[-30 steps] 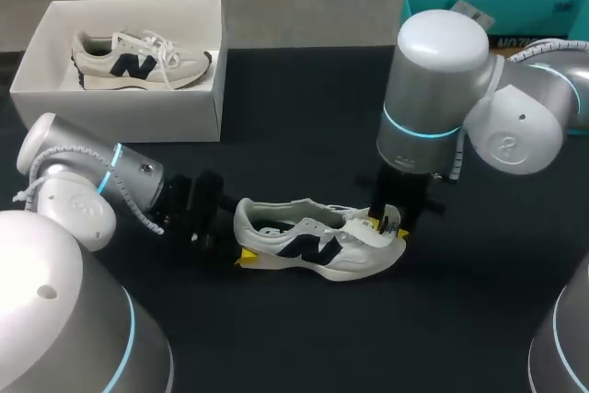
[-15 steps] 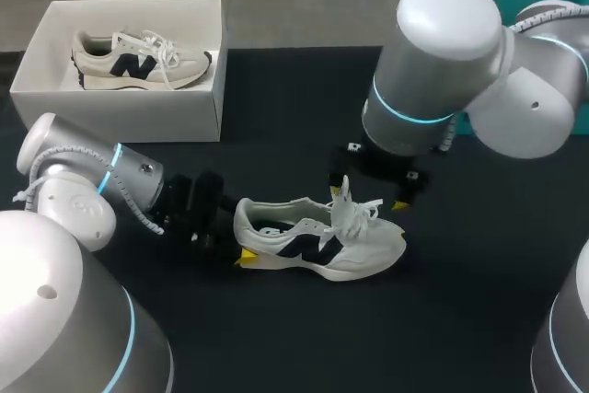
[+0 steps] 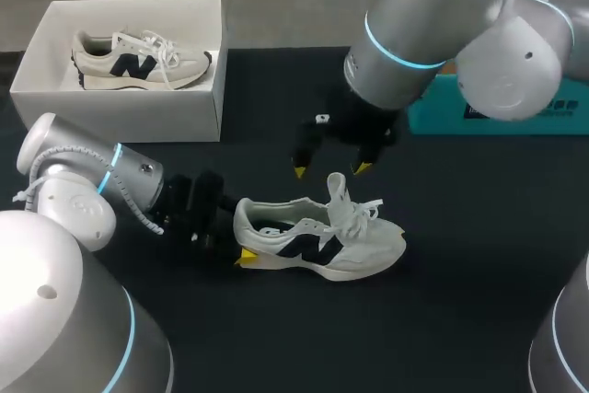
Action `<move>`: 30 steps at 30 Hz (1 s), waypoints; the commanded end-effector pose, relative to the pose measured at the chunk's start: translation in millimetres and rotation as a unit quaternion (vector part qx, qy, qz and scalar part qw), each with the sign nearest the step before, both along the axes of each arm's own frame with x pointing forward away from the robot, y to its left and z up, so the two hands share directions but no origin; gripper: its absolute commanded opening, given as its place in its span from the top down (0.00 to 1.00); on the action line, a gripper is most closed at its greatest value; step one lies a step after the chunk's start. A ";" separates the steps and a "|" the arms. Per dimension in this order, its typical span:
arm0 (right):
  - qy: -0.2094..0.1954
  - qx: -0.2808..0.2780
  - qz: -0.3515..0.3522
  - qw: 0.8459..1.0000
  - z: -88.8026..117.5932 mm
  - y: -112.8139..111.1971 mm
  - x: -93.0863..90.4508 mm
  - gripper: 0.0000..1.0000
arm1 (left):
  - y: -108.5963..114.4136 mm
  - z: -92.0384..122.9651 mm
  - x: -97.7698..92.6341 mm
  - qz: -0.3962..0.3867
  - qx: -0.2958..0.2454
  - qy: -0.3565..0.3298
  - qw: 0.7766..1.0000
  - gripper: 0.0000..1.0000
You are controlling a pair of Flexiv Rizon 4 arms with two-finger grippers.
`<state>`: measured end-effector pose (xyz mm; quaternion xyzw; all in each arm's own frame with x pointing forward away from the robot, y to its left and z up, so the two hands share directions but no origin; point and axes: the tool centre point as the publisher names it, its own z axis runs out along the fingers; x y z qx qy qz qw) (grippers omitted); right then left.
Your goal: Take the shoe out of the shoebox, open the shoe tongue, remove and reinsert the insole, then place the shoe into the shoebox
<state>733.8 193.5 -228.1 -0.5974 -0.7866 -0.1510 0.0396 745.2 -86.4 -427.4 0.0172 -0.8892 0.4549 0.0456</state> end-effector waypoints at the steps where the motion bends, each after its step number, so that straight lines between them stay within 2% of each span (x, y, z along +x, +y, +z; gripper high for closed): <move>1: 0.036 0.032 0.337 0.940 -9.8 14.1 7.0 0.00 | 0.1 -1.2 -0.5 0.000 0.001 0.000 1.000 1.00; 4: 0.031 0.033 0.343 0.938 -10.5 17.1 5.2 0.00 | 0.1 -1.2 -0.5 0.000 0.001 0.000 1.000 1.00; 5: 0.026 0.033 0.327 0.944 -12.2 16.4 5.5 0.00 | 0.1 -1.2 -0.5 0.000 0.001 0.000 1.000 1.00; 22: 0.026 0.033 0.327 0.944 -12.2 16.4 5.5 0.00 | 0.1 -1.2 -0.5 0.000 0.001 0.000 1.000 1.00; 24: -0.036 0.002 0.381 0.924 -7.4 19.2 14.6 0.00 | 0.1 -1.2 -0.5 0.000 0.001 0.000 1.000 1.00; 25: -0.042 -0.016 0.392 0.919 -6.5 19.8 18.2 0.00 | 0.1 -1.2 -0.5 0.000 0.001 0.000 1.000 1.00; 27: -0.066 -0.039 0.431 0.899 -3.0 23.4 26.2 0.00 | 0.1 -1.2 -0.5 0.000 0.001 0.000 1.000 1.00; 29: -0.084 -0.057 0.484 0.869 1.5 28.0 34.4 0.00 | 0.1 -1.2 -0.5 0.000 0.001 0.000 1.000 1.00; 30: -0.083 -0.062 0.489 0.866 2.4 28.8 36.7 0.00 | 0.1 -1.2 -0.5 0.000 0.001 0.000 1.000 1.00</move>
